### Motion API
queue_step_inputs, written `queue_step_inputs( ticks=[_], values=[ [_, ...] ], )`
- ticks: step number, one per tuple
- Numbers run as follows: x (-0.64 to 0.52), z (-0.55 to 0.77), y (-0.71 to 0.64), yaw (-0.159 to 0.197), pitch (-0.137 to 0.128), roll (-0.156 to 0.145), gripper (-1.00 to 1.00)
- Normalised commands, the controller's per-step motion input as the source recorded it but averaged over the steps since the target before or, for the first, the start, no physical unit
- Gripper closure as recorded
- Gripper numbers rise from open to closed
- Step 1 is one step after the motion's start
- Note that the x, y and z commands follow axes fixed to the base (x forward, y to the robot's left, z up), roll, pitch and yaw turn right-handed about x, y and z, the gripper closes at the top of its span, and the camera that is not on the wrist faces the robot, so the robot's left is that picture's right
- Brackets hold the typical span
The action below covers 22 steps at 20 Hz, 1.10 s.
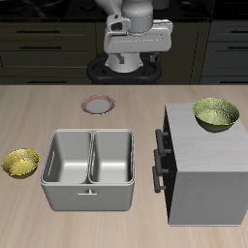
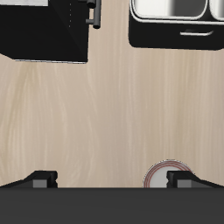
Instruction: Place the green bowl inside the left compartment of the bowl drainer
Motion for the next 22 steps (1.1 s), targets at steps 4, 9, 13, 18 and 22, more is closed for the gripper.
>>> queue_step_inputs(
  ticks=[4,9,13,18,22],
  values=[
    [0.32,0.12,0.32,0.003,0.0,0.039,-1.0],
    [0.41,0.14,0.39,0.011,0.001,0.037,-1.0],
    [0.42,0.1,0.39,0.017,0.001,0.03,-1.0],
    [0.44,0.13,0.34,0.0,0.011,0.028,-1.0],
    [0.29,0.11,0.14,0.006,0.0,0.01,-1.0]
  ],
)
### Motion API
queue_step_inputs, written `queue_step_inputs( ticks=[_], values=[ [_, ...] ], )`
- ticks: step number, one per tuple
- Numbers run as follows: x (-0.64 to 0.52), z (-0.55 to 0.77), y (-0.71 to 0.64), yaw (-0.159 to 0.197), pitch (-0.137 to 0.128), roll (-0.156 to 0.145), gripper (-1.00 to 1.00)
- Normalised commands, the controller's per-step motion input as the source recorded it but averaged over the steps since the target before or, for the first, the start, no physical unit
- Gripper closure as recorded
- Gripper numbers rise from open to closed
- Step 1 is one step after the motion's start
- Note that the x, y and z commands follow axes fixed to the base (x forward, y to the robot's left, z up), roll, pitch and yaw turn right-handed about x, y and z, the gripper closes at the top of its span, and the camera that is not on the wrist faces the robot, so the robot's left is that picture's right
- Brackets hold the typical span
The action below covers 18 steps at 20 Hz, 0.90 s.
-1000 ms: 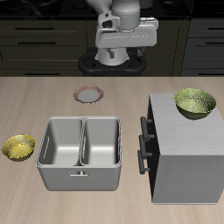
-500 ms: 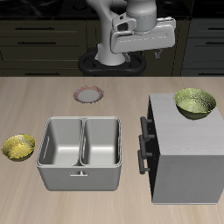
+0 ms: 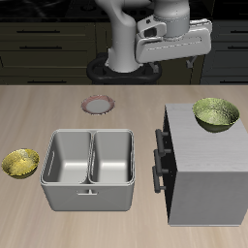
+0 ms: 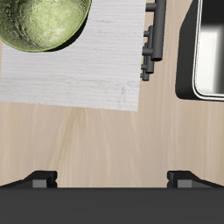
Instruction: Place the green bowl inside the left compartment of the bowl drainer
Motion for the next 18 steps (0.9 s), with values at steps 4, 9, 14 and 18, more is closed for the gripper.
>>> queue_step_inputs(
  ticks=[4,9,14,18],
  values=[
    [0.48,0.07,0.19,-0.016,0.033,-0.002,-1.0],
    [0.55,0.12,0.22,-0.003,0.015,-0.002,-1.0],
    [0.43,-0.03,0.12,0.01,0.001,-0.023,-1.0],
    [0.32,-0.01,0.12,-0.047,0.02,0.008,-1.0]
  ],
)
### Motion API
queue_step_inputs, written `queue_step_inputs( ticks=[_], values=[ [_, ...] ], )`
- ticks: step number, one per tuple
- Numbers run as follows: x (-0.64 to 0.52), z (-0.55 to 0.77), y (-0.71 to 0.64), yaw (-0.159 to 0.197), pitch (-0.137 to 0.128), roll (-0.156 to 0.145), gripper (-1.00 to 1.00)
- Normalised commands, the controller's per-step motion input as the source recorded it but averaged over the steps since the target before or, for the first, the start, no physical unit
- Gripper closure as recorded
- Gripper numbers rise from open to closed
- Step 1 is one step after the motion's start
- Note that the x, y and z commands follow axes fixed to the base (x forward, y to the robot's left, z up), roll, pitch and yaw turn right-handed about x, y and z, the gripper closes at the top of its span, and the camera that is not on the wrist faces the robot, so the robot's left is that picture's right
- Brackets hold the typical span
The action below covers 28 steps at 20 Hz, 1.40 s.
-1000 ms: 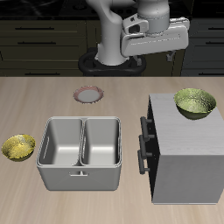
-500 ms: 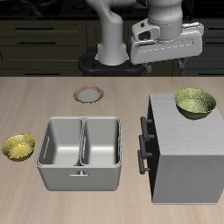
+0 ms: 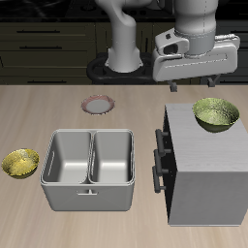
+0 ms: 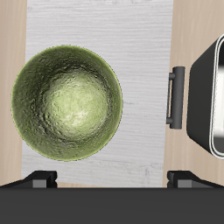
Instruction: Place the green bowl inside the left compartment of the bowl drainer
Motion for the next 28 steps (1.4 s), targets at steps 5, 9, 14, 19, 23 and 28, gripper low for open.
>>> queue_step_inputs(
  ticks=[5,9,14,19,23,28],
  values=[
    [0.29,-0.04,0.06,-0.034,0.02,-0.002,-1.0],
    [0.17,-0.06,0.08,-0.025,0.018,0.004,-1.0],
    [0.09,-0.09,-0.01,-0.013,0.014,-0.003,-1.0],
    [0.01,-0.25,-0.04,0.004,0.029,-0.003,-1.0],
    [-0.01,-0.48,-0.13,-0.014,0.077,-0.016,-1.0],
    [-0.08,-0.29,-0.06,-0.023,0.052,0.017,-1.0]
  ],
)
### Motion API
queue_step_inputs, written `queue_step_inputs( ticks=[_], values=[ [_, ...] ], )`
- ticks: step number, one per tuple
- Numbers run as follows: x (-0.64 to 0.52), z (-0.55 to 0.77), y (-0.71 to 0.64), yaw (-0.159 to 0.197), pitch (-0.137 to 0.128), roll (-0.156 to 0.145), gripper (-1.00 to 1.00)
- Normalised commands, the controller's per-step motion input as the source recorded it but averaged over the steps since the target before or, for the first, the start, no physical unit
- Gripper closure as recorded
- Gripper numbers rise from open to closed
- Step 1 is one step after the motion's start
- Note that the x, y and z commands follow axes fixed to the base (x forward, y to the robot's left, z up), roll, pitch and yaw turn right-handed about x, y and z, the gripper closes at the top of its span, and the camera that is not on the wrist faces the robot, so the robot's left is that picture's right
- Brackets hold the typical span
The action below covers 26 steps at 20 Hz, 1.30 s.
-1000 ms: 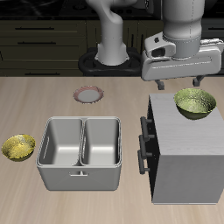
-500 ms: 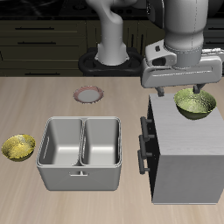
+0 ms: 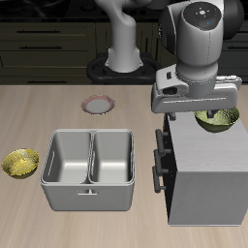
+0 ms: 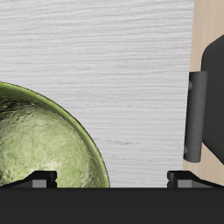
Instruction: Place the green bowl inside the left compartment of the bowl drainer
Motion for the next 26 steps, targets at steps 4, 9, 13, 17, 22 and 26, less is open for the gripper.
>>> queue_step_inputs(
  ticks=[4,9,13,17,22,26],
  values=[
    [-0.09,-0.13,0.12,0.012,-0.011,0.078,1.0],
    [-0.08,-0.07,0.03,0.029,0.006,0.024,1.0],
    [-0.04,0.01,-0.04,0.034,-0.016,0.012,1.0],
    [-0.04,-0.01,-0.17,0.009,-0.002,-0.013,1.0],
    [-0.07,0.05,-0.37,0.001,-0.017,-0.049,1.0],
    [-0.22,0.24,-0.61,-0.001,-0.044,-0.073,1.0]
  ],
)
